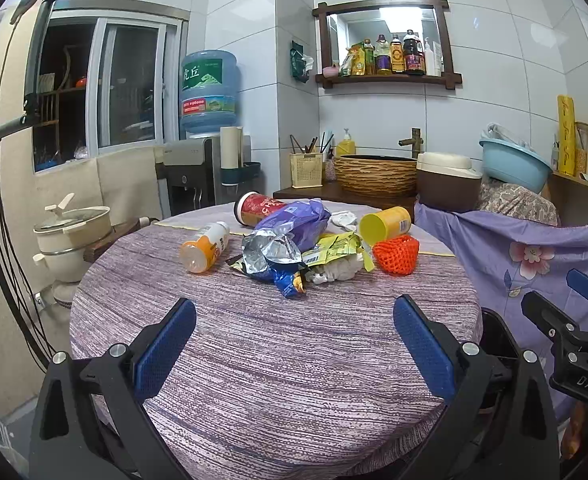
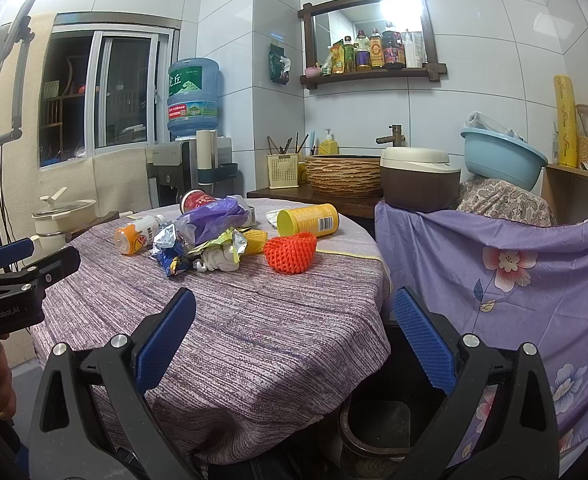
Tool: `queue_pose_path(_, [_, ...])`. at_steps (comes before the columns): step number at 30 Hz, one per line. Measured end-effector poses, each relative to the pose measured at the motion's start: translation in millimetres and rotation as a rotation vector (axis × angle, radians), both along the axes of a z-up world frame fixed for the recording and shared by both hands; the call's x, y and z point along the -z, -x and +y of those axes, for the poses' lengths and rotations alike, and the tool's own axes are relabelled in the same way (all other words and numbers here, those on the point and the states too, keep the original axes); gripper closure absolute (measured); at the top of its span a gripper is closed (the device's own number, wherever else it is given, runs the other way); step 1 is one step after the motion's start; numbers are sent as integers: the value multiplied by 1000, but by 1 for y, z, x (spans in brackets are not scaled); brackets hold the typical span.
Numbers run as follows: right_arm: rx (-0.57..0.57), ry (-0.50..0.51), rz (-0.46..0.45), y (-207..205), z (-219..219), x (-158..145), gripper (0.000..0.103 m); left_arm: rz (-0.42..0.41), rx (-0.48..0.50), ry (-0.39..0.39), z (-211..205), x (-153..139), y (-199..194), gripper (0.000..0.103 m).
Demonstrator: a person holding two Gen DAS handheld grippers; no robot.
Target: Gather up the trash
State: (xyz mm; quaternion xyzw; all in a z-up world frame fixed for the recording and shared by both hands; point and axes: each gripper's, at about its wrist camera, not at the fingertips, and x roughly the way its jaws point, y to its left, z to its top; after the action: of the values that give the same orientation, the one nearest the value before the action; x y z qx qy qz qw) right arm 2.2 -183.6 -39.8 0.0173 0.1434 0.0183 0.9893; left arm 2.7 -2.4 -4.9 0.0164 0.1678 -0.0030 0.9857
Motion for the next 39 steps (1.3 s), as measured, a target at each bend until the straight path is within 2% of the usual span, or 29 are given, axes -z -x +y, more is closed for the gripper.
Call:
queue_pose_path(24, [0,1,5,0,-1,-2,5,5,0,-3,-4,6,-1,5])
queue_pose_path(29, [0,1,10,-4,6,11,5,11,1,-7,-11,14,-3,5])
queue_pose_path(39, [1,1,18,-5,2,12,5,14,1,-7,-10,15,-4,5])
